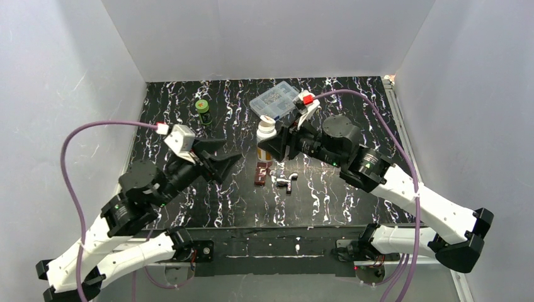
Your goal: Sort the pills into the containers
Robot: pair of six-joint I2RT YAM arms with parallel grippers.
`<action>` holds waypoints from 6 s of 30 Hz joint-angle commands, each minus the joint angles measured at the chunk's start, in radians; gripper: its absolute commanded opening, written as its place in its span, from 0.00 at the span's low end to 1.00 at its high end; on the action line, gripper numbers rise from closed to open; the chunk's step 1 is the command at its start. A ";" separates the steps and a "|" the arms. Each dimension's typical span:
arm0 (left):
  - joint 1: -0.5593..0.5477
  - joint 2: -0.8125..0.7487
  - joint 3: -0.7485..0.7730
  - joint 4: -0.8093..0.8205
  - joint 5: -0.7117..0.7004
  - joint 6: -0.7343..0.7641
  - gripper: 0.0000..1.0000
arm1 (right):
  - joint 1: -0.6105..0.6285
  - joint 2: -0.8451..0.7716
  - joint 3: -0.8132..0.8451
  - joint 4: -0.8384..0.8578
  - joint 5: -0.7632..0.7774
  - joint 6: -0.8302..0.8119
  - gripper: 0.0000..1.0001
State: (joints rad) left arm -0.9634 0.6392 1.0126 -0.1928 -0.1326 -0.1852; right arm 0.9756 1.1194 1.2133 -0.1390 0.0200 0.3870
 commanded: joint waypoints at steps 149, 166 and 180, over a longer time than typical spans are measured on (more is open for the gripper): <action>0.441 0.451 0.255 0.300 1.221 -0.412 0.21 | -0.124 -0.028 0.072 0.031 -0.803 0.037 0.01; 0.436 0.427 0.274 0.327 1.122 -0.483 0.00 | -0.124 -0.025 0.062 0.064 -0.739 0.018 0.41; 0.434 0.393 0.283 0.300 0.906 -0.549 0.00 | -0.117 0.012 0.029 0.216 -0.727 0.081 0.82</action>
State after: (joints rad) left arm -0.5266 1.0710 1.2697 0.1059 0.8619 -0.7212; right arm 0.8547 1.1160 1.2434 -0.0269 -0.7067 0.4393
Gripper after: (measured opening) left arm 0.054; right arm 0.806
